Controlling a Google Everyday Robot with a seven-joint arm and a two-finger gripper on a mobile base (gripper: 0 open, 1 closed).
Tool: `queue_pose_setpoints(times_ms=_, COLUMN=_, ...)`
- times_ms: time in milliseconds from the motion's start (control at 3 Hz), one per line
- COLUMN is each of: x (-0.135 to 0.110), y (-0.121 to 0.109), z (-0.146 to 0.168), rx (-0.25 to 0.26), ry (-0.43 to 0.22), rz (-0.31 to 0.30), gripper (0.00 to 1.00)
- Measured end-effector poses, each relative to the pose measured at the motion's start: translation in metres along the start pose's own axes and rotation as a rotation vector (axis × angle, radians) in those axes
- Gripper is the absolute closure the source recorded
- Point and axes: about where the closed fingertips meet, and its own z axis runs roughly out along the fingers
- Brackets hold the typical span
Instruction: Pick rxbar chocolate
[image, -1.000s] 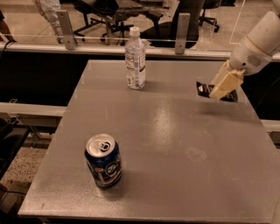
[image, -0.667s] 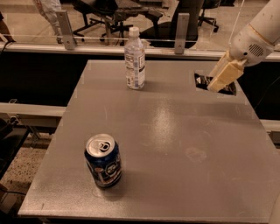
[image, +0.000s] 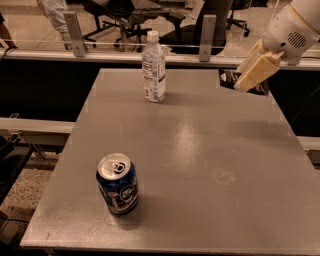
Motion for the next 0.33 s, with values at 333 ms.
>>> queue_pose_setpoints(times_ms=333, x=-0.004, y=-0.0053, z=0.0022, rx=0.018, ry=-0.011, rz=-0.001, gripper=1.0)
